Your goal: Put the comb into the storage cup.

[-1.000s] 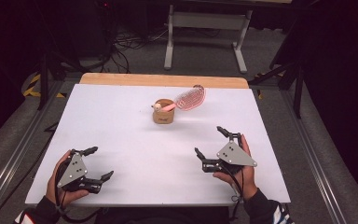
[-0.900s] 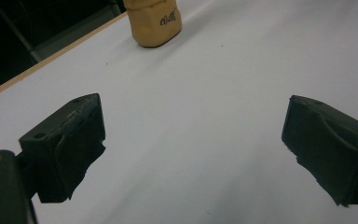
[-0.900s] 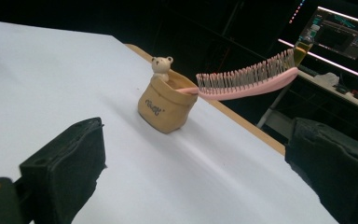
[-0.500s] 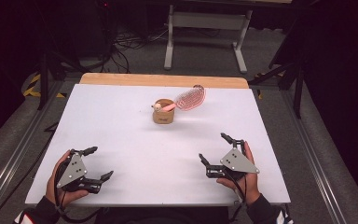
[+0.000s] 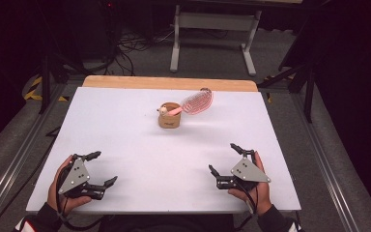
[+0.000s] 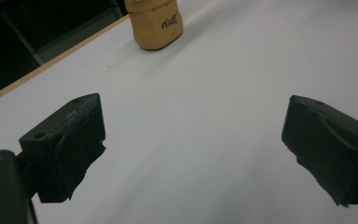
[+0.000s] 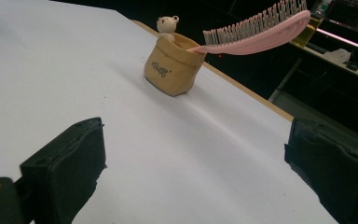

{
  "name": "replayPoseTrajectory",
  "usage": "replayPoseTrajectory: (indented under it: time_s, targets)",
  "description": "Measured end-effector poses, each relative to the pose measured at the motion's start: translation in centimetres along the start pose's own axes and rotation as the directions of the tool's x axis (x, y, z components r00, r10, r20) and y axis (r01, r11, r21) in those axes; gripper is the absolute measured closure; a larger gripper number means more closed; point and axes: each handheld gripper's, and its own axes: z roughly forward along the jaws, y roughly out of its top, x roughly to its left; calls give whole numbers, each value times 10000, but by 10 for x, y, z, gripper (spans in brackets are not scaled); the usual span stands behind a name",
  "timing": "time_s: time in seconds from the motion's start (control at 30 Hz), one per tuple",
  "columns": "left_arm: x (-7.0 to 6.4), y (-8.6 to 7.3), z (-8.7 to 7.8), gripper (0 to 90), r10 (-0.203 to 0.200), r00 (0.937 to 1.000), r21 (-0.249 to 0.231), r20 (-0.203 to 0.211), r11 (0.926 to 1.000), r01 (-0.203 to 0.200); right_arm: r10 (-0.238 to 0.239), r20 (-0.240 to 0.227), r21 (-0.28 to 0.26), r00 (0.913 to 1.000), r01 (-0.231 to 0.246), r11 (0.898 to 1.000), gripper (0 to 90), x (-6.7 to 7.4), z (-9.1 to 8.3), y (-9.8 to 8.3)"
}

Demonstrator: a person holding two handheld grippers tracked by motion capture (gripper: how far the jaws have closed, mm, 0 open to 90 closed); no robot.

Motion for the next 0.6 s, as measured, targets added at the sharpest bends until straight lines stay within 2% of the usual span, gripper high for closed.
replayPoseTrajectory:
  time_s: [0.27,0.37,0.6]
  targets:
    - [0,0,0,72,-30,10000,-25,-9,10000,30,10,69,247,10000,-12,9997,54,-3,-7,-13]
    - [0,1,0,72,-19,10000,-25,-6,10000,19,188,6,246,9998,-188,9995,52,-5,-10,-18]
    - [0,2,1,72,-56,10000,-51,28,10000,56,330,283,531,9991,-345,9980,49,-10,-18,-31]
